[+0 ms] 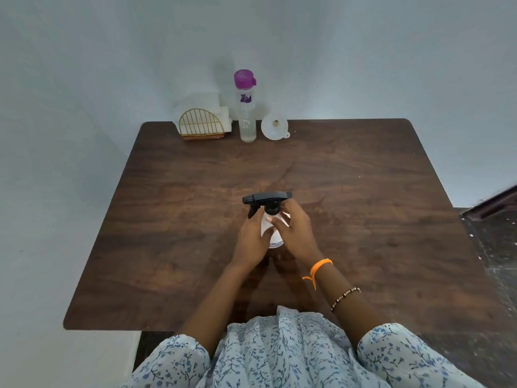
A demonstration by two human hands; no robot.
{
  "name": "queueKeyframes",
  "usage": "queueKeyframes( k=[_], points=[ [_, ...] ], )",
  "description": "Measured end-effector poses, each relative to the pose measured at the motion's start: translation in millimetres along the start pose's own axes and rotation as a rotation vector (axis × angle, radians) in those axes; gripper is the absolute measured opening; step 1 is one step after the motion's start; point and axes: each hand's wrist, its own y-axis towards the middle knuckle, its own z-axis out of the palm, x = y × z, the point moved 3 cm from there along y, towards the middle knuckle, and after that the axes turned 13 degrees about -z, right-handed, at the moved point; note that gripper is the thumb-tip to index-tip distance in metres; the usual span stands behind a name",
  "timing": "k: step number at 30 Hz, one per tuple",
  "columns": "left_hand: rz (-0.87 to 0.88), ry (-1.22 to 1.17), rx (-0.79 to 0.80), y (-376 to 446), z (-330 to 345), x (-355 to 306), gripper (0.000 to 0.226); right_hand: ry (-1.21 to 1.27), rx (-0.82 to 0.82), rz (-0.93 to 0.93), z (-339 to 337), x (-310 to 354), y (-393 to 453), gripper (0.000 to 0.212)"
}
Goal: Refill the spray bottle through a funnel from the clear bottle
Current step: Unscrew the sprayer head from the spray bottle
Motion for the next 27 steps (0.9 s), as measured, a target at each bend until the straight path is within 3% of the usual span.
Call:
queueKeyframes(
  k=[6,15,27],
  points=[
    [0.089,-0.085,0.008,-8.0,-0.6,4.2,0.044,0.032,-0.044,0.035,-3.3,4.1,-4.9,0.032],
    [0.013,-0.052,-0.001,-4.1,2.4,8.5,0.050,-0.060,-0.221,0.000,-1.4,11.9,-2.6,0.032],
    [0.030,-0.032,0.051,5.8,5.5,17.2,0.050,-0.089,-0.055,-0.115,-9.3,11.6,3.7,0.024]
  ],
)
